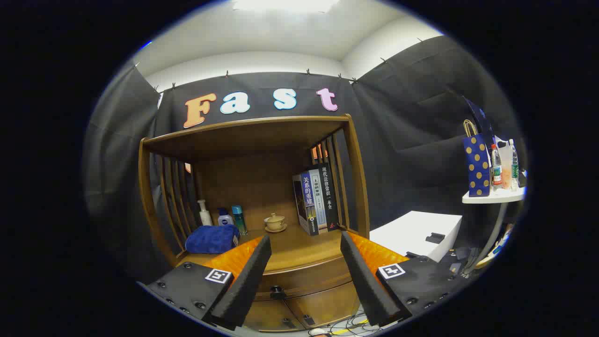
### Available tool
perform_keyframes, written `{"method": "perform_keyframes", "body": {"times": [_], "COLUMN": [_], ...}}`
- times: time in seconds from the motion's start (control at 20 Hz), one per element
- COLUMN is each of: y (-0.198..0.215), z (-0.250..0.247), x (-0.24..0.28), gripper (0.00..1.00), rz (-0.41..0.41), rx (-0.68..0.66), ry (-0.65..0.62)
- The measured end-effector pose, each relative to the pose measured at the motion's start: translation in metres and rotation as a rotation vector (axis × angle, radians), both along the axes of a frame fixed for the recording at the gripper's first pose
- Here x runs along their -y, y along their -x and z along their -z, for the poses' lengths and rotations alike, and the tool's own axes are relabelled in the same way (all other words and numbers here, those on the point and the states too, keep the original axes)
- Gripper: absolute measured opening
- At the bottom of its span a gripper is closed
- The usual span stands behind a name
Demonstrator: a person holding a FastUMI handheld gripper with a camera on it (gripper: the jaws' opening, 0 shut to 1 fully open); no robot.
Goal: Pull open the drawer, take out the items inside it, and place them on the countertop above the cabinet.
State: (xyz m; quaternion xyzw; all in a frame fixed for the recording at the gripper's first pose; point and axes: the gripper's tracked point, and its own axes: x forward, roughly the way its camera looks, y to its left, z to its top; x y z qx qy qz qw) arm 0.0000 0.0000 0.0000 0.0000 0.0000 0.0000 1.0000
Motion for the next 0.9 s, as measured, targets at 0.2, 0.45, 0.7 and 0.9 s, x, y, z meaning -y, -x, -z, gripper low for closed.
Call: {"method": "perform_keyframes", "body": {"times": [0.2, 0.45, 0.7, 0.9], "y": [0.011, 0.014, 0.013, 0.010], "z": [-0.005, -0.010, -0.009, -0.004], "x": [-0.011, -0.018, -0.033, -0.043], "gripper": [0.98, 0.98, 0.98, 0.98], "rz": [0.004, 0.011, -0.008, -0.023], "rx": [0.015, 0.023, 0.010, 0.011], "ry": [0.010, -0.001, 0.015, 0.026]}}
